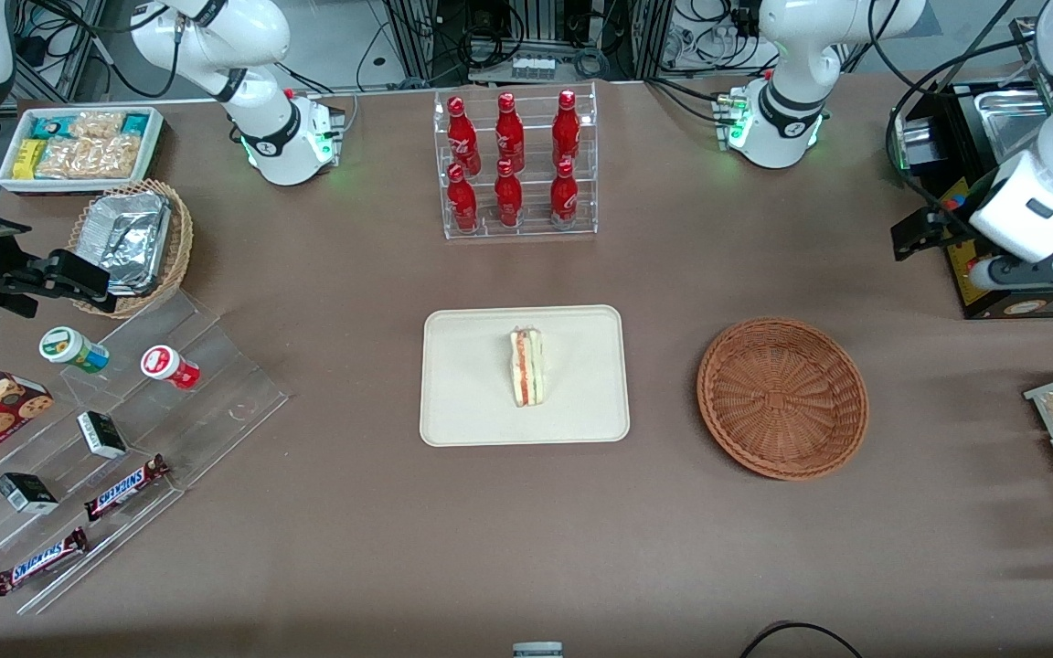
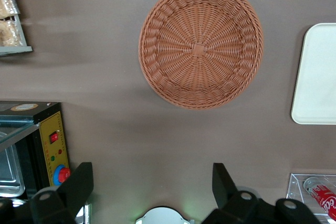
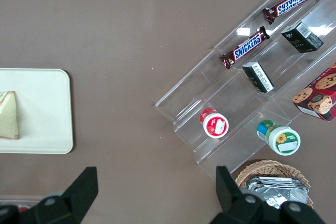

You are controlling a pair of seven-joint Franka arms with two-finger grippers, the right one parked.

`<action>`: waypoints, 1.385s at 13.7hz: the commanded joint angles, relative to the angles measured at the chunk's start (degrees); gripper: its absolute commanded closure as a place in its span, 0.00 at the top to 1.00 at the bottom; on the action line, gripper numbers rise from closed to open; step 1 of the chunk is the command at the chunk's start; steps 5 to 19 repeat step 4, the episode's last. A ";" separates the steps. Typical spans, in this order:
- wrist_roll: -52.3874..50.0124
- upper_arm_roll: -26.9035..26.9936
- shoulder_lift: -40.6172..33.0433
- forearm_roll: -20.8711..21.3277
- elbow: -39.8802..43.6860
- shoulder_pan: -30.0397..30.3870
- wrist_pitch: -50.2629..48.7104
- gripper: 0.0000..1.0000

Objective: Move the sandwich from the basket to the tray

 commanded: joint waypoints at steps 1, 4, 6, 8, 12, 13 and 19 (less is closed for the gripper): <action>1.02 1.40 -1.82 -0.99 -1.45 0.12 1.37 1.00; 2.16 2.81 0.64 -2.13 3.20 0.21 -0.29 1.00; 2.16 2.81 0.64 -2.13 3.20 0.21 -0.29 1.00; 2.16 2.81 0.64 -2.13 3.20 0.21 -0.29 1.00; 2.16 2.81 0.64 -2.13 3.20 0.21 -0.29 1.00; 2.16 2.81 0.64 -2.13 3.20 0.21 -0.29 1.00; 2.16 2.81 0.64 -2.13 3.20 0.21 -0.29 1.00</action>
